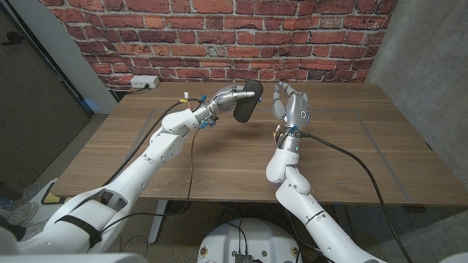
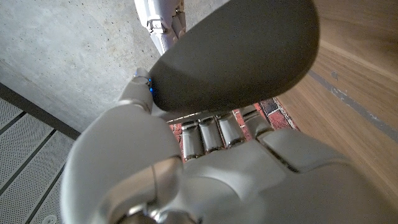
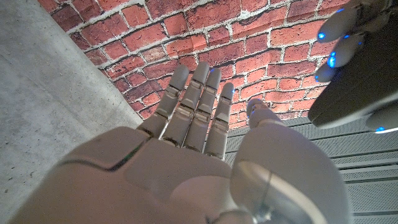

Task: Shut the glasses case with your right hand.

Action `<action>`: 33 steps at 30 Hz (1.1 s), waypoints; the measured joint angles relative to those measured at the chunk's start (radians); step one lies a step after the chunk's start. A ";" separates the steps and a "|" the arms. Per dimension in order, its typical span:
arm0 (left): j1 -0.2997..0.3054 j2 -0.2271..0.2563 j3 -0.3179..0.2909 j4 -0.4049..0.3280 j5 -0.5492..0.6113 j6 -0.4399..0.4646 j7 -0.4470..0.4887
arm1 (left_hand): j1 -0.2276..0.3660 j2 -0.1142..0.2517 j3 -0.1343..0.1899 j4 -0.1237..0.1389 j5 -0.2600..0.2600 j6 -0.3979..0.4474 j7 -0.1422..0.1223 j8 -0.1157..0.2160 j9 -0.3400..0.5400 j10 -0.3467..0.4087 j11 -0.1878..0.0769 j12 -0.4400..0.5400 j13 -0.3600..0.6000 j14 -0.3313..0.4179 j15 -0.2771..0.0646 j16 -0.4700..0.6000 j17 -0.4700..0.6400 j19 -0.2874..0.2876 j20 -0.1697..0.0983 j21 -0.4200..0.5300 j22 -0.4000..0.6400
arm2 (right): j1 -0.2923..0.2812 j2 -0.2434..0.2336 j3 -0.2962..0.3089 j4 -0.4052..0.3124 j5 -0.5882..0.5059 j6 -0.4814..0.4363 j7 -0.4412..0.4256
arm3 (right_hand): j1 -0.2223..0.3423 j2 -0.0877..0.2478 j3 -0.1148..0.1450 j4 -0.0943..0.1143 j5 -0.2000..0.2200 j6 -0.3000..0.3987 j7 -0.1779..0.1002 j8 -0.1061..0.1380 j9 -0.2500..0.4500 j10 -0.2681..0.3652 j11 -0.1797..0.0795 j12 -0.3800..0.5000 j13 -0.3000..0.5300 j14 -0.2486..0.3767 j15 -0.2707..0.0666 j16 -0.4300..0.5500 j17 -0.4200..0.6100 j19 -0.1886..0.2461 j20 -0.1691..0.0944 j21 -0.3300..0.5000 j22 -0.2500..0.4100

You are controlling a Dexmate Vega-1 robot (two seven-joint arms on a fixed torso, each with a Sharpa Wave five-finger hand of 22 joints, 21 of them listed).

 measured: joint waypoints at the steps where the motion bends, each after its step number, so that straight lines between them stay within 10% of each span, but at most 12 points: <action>1: 0.005 0.001 -0.002 -0.008 0.003 0.000 0.005 | 0.000 0.000 0.001 -0.001 0.000 0.001 0.001 0.000 0.003 0.002 0.002 0.001 0.003 0.001 -0.001 0.000 0.000 0.000 0.000 0.001 0.000 | -0.001 0.000 0.001 -0.001 0.000 -0.001 -0.001 | 0.000 0.000 0.000 0.000 0.000 0.000 0.000 0.000 0.000 0.000 0.000 0.000 0.000 0.000 0.000 0.000 -0.002 0.000 0.000 -0.003 0.000; 33: 0.144 0.002 -0.084 -0.163 0.080 0.020 0.243 | 0.033 -0.033 0.008 -0.008 0.004 0.020 0.010 0.037 0.059 0.041 0.027 0.092 0.077 0.041 -0.008 -0.053 0.005 -0.017 -0.016 0.024 -0.007 | -0.006 0.011 0.018 -0.023 -0.017 -0.038 -0.004 | -0.011 -0.011 0.018 -0.007 0.000 0.000 0.000 0.007 -0.005 0.000 0.000 0.000 -0.014 0.000 0.000 -0.015 -0.012 0.001 -0.001 -0.011 0.000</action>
